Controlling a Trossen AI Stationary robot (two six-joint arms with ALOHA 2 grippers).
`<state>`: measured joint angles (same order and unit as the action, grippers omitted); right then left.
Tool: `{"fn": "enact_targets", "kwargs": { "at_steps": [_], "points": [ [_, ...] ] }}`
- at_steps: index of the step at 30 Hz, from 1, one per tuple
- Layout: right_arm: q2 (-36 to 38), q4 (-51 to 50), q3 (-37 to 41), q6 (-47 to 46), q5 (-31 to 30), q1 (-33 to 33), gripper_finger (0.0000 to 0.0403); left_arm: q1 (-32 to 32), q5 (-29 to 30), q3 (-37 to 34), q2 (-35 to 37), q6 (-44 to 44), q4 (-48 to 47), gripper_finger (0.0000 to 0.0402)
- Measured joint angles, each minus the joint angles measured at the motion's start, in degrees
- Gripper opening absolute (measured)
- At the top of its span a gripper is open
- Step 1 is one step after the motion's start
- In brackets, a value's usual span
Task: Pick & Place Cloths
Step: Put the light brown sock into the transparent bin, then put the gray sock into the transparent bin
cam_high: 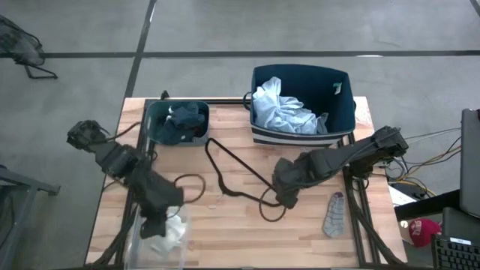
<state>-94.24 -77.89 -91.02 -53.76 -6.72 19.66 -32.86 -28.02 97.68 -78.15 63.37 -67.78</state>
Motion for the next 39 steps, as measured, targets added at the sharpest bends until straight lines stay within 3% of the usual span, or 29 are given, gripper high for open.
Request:
{"fn": "enact_targets", "kwargs": {
  "at_steps": [4, 14, 22, 29, 33, 39],
  "points": [
    [0.0, 0.03, 6.21, -0.31, 3.01, 0.79, 0.0171, -3.69, -1.72, -3.12, -0.06, 4.88, -3.79, 0.0015],
    [0.63, 0.27, 16.22, -2.36, 8.84, 5.14, 0.0184, -5.61, -2.13, -15.83, -0.11, 7.64, -1.16, 0.0024],
    [3.09, 0.46, 18.34, -7.67, 10.25, 9.04, 0.0165, -5.6, -1.25, -23.85, -0.12, 7.24, 2.75, 0.0093],
    [5.42, 0.47, 20.09, -12.34, 10.36, 10.89, 0.0146, -5.6, -1.1, -23.62, 0.33, 4.61, 2.83, 0.0192],
    [6.51, 0.87, 21.49, -14.23, 12.47, 11.97, 0.0142, -5.6, -0.65, -21.39, 0.75, 2.72, 2.87, 0.0228],
    [9.73, 10.6, 27.98, -17.43, 25.23, 13.1, 0.0153, -5.46, 8.52, -13.38, 1.67, 1.5, 3.12, 0.0242]
  ]
}}
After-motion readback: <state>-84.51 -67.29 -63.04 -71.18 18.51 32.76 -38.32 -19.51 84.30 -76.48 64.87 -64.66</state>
